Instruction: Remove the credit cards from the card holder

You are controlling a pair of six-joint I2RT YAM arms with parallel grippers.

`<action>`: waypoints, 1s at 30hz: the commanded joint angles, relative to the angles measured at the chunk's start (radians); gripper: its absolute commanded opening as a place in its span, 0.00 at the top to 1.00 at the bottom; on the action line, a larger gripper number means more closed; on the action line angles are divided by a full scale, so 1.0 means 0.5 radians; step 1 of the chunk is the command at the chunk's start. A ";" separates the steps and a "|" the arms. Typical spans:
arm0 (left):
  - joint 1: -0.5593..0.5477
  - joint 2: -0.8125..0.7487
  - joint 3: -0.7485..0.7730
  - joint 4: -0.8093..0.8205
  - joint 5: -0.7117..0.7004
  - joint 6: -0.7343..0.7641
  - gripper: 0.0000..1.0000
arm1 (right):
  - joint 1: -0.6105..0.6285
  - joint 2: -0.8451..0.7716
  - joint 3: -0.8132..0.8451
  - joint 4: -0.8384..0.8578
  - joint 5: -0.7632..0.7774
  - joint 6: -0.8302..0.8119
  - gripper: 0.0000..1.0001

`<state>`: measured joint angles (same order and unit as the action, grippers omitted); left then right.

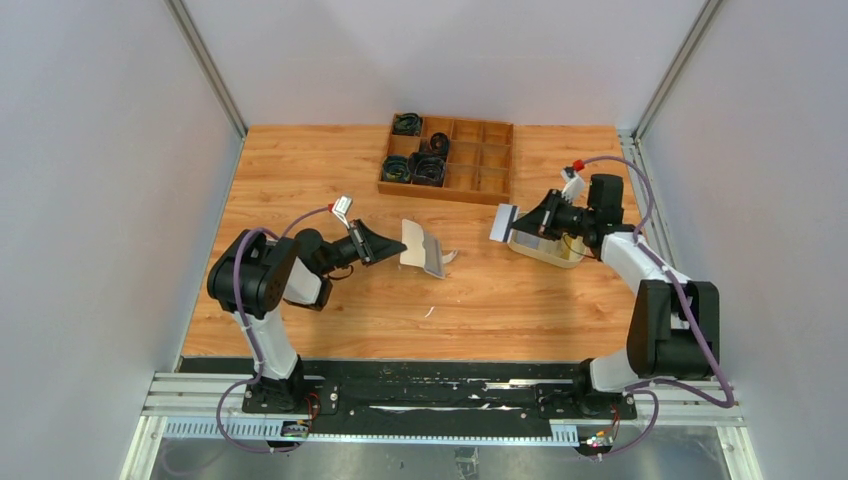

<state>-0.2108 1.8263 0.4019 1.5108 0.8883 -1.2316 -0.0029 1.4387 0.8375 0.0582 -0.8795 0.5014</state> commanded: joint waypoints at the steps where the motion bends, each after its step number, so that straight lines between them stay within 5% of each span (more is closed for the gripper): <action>1: 0.017 0.091 -0.030 0.108 0.105 0.061 1.00 | -0.148 0.034 0.060 -0.229 0.187 -0.040 1.00; 11: 0.020 0.177 -0.130 0.108 0.111 0.122 1.00 | -0.261 0.194 0.055 -0.164 0.362 -0.003 1.00; 30: 0.020 0.293 -0.124 0.108 0.080 0.147 1.00 | -0.412 0.514 0.071 -0.007 0.185 0.004 1.00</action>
<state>-0.2100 1.9556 0.3389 1.5101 0.9234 -1.1801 -0.2005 1.6783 0.8558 0.0586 -0.7589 0.5262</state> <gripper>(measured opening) 0.020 0.006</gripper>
